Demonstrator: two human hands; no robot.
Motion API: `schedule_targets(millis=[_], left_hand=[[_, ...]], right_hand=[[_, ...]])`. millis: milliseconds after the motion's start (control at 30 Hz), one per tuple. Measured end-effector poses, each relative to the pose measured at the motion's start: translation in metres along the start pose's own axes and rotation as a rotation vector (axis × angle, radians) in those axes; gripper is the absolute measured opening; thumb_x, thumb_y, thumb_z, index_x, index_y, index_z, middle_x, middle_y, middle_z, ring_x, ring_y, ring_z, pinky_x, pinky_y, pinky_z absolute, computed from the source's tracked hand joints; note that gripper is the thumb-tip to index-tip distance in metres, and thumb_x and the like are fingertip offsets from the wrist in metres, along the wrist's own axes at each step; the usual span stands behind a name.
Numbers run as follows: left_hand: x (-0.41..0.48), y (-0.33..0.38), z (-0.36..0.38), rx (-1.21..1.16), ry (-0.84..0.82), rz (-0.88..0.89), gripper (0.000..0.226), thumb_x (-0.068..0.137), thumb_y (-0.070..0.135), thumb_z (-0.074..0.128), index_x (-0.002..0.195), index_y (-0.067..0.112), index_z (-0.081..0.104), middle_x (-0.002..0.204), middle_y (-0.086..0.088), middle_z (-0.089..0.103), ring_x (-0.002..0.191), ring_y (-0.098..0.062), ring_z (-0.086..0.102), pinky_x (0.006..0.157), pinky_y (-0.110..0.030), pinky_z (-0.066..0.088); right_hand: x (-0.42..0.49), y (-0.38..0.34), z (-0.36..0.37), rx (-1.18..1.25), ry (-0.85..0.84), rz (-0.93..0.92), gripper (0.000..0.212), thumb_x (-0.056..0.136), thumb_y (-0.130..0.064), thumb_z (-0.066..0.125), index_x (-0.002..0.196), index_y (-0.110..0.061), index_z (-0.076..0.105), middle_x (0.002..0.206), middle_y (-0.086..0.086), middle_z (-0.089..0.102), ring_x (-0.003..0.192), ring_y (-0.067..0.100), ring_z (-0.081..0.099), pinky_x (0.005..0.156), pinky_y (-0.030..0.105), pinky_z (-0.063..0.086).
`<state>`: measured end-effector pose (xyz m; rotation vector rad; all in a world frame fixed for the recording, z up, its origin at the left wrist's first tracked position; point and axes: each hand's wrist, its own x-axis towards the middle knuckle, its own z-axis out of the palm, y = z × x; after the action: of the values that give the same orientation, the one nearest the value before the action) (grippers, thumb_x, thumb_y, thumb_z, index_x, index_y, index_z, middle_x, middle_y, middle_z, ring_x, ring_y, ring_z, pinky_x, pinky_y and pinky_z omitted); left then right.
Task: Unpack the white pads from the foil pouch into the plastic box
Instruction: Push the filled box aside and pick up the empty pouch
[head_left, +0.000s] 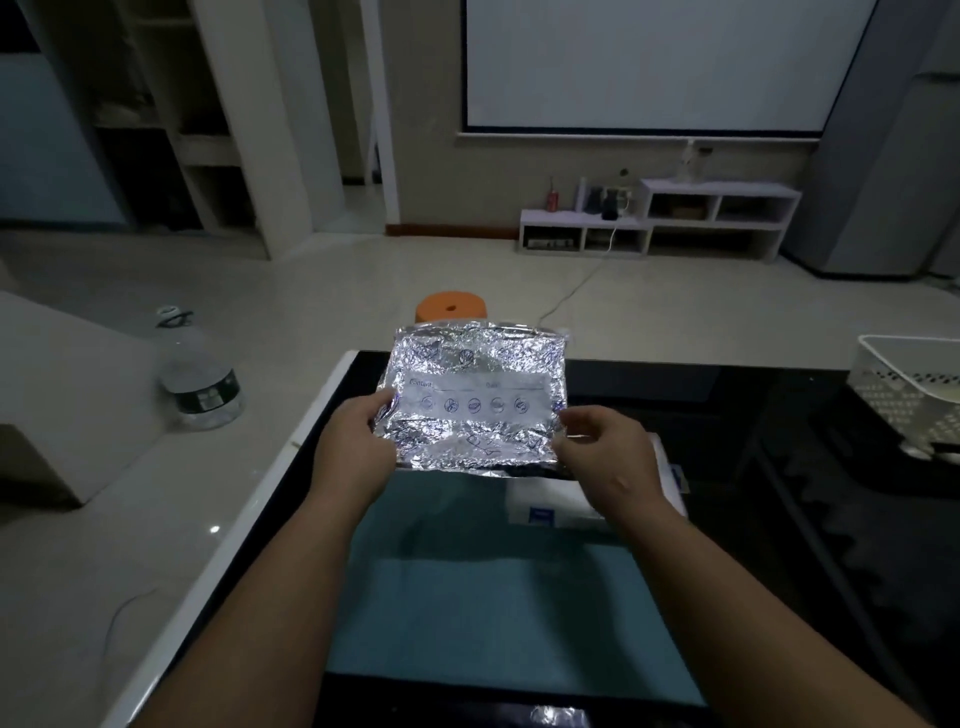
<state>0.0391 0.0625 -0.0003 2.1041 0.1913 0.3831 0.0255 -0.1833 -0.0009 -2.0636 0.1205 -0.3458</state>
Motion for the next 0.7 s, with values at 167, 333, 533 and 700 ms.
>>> schedule_targets(millis=[167,333,533,700], left_hand=[[0.018,-0.022,-0.011,0.17,0.027,-0.028,0.067,0.077,-0.012,0.044,0.135,0.018,0.057,0.134,-0.01,0.056,0.114,-0.031,0.056,0.084,-0.029,0.043],[0.027,-0.044,-0.015,0.242,0.04,-0.072,0.061,0.076,-0.014,0.043,0.129,0.009,0.06,0.132,-0.015,0.055,0.116,-0.032,0.054,0.084,-0.026,0.038],[0.03,-0.071,-0.013,0.359,-0.009,-0.104,0.062,0.079,-0.011,0.049,0.139,0.006,0.049,0.148,-0.013,0.038,0.134,-0.026,0.038,0.107,-0.027,0.029],[0.031,-0.092,-0.01,0.672,-0.162,-0.143,0.055,0.086,0.026,0.063,0.139,0.024,0.048,0.161,-0.008,0.012,0.14,-0.035,0.029,0.109,-0.042,0.034]], right_hand=[[-0.004,-0.01,0.038,-0.139,-0.102,-0.006,0.023,0.089,-0.012,0.063,0.11,-0.014,0.071,0.104,0.002,0.072,0.092,0.017,0.065,0.08,0.028,0.051],[0.007,-0.027,0.076,-0.393,-0.228,-0.091,0.024,0.086,0.004,0.054,0.101,-0.007,0.069,0.097,0.009,0.068,0.09,0.025,0.064,0.06,0.021,0.035],[0.017,-0.04,0.11,-0.626,-0.384,-0.128,0.022,0.087,0.003,0.051,0.103,-0.003,0.064,0.106,0.013,0.062,0.096,0.027,0.061,0.071,0.028,0.045],[0.011,-0.038,0.124,-0.9,-0.471,-0.225,0.024,0.089,-0.004,0.052,0.11,-0.005,0.062,0.12,0.016,0.051,0.106,0.03,0.053,0.087,0.034,0.044]])
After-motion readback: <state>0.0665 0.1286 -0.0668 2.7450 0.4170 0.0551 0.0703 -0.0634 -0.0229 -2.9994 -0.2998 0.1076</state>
